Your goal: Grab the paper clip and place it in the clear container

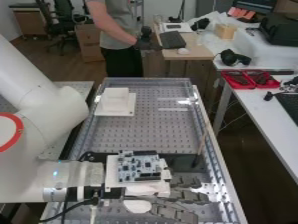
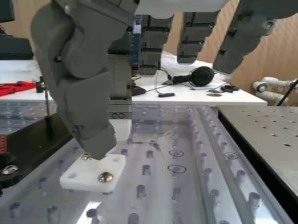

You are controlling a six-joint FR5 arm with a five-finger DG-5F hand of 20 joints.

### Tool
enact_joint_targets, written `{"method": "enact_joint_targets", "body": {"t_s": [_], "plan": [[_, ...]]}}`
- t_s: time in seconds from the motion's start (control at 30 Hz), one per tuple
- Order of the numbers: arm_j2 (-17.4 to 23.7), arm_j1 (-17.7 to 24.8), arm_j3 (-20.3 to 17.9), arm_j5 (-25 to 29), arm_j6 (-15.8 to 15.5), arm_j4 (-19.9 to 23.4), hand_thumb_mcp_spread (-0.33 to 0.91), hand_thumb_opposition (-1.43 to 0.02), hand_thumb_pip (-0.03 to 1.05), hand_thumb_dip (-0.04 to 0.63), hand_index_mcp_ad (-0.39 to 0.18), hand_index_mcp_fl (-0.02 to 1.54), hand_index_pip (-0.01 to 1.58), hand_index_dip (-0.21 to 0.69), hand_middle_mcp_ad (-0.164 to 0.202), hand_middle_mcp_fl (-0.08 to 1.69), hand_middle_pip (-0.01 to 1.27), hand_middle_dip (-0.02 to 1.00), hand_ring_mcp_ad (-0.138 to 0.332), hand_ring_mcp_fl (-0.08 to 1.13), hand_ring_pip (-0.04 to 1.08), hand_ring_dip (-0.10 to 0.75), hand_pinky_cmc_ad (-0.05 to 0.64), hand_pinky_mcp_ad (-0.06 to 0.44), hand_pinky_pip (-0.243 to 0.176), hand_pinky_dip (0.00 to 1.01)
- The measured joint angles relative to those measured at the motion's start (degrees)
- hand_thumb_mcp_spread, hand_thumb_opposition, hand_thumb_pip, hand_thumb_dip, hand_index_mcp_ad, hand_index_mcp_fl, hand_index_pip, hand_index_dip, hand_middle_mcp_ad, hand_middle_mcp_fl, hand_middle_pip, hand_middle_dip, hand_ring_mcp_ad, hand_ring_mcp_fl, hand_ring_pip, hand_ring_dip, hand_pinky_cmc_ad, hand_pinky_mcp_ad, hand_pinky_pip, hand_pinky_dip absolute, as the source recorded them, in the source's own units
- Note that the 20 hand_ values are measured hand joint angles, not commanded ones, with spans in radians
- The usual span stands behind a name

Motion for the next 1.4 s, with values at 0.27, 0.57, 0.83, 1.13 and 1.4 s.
{"method": "enact_joint_targets", "body": {"t_s": [0.27, 0.57, 0.83, 1.13, 1.4], "plan": [[-0.01, 0.04, -0.01, -0.1, 0.6, 0.35, 0.58, -0.9, 0.5, 0.227, -0.209, 0.61, 1.35, 0.073, -0.066, 0.13, 0.13, 0.16, 0.079, 0.02, 0.1, 0.08, 0.342, 0.215, 0.021, 0.15], [0.27, 0.13, -0.05, 0.43, 1.67, 0.53, 0.58, -0.93, 0.5, 0.223, -0.206, 0.71, 1.26, 0.072, -0.059, 0.19, 0.14, 0.16, 0.08, 0.02, 0.1, 0.079, 0.346, 0.23, 0.021, 0.15], [2.25, 0.49, -0.67, 1.98, 3.71, 0.31, 0.58, -0.96, 0.49, 0.225, -0.206, 0.81, 1.17, 0.072, -0.054, 0.19, 0.14, 0.16, 0.075, 0.03, 0.11, 0.079, 0.342, 0.232, 0.017, 0.15], [8.82, 1.84, -5.58, 4.58, 6.2, 2.55, 0.58, -0.97, 0.46, 0.225, -0.208, 0.87, 1.1, 0.072, -0.047, 0.2, 0.13, 0.16, 0.08, 0.03, 0.11, 0.079, 0.346, 0.25, 0.021, 0.15], [17.94, 6.2, -13.4, 9.38, 9.75, 6.54, 0.58, -0.98, 0.46, 0.225, -0.208, 0.89, 1.09, 0.075, -0.037, 0.2, 0.13, 0.16, 0.082, 0.03, 0.11, 0.079, 0.361, 0.25, 0.017, 0.15]]}}
